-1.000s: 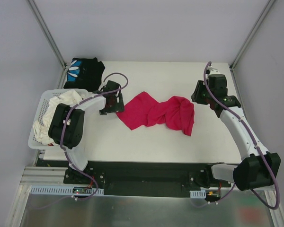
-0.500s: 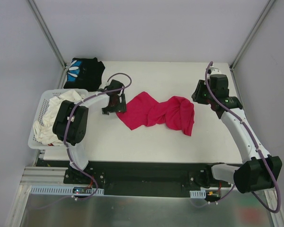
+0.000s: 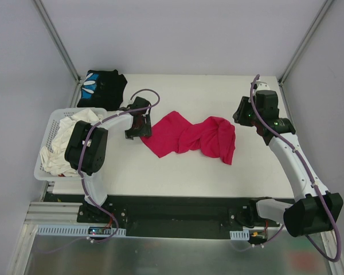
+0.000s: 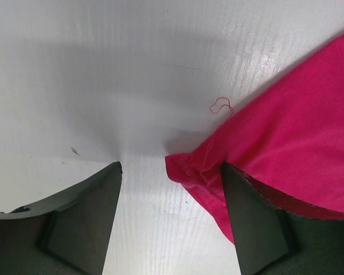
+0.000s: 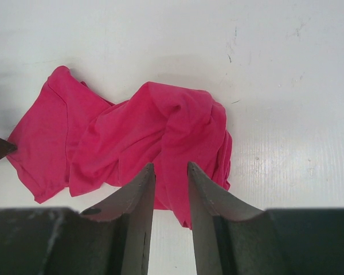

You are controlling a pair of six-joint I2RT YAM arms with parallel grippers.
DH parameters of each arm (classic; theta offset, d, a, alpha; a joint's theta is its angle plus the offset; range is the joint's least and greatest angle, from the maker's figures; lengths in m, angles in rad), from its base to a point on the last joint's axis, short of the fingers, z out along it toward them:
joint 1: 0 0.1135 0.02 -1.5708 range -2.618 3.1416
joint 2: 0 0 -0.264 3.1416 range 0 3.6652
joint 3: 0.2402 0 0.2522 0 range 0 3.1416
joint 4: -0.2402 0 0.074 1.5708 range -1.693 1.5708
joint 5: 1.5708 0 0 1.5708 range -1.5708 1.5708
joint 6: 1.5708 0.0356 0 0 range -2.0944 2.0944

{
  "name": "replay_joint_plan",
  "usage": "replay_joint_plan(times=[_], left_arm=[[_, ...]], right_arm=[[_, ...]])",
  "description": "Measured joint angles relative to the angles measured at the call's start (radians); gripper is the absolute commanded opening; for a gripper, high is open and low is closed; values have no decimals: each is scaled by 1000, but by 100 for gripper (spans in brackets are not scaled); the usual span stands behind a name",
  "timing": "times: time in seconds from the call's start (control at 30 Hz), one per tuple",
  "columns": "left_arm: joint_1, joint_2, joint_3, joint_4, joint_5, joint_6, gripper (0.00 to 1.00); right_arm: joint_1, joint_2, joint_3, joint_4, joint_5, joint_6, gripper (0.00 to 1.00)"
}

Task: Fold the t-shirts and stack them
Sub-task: Flatten out the tshirt

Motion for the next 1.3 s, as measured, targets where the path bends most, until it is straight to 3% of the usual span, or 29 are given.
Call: replay_joint_plan(times=[0.43, 0.53, 0.63, 1.0, 1.3], left_arm=[[-1, 2, 4, 0, 5, 14, 42], [-1, 7, 4, 0, 10, 17, 26], [-1, 15, 6, 0, 19, 19, 19], [-5, 16, 15, 0, 27, 22, 16], [-15, 16, 16, 0, 27, 21, 4]], right_arm=[[0, -28, 0, -1, 0, 0, 31], [0, -32, 0, -2, 0, 0, 31], [0, -34, 0, -2, 0, 0, 32], [0, 0, 0, 0, -13, 1, 32], [-1, 264, -6, 49, -32, 4, 32]])
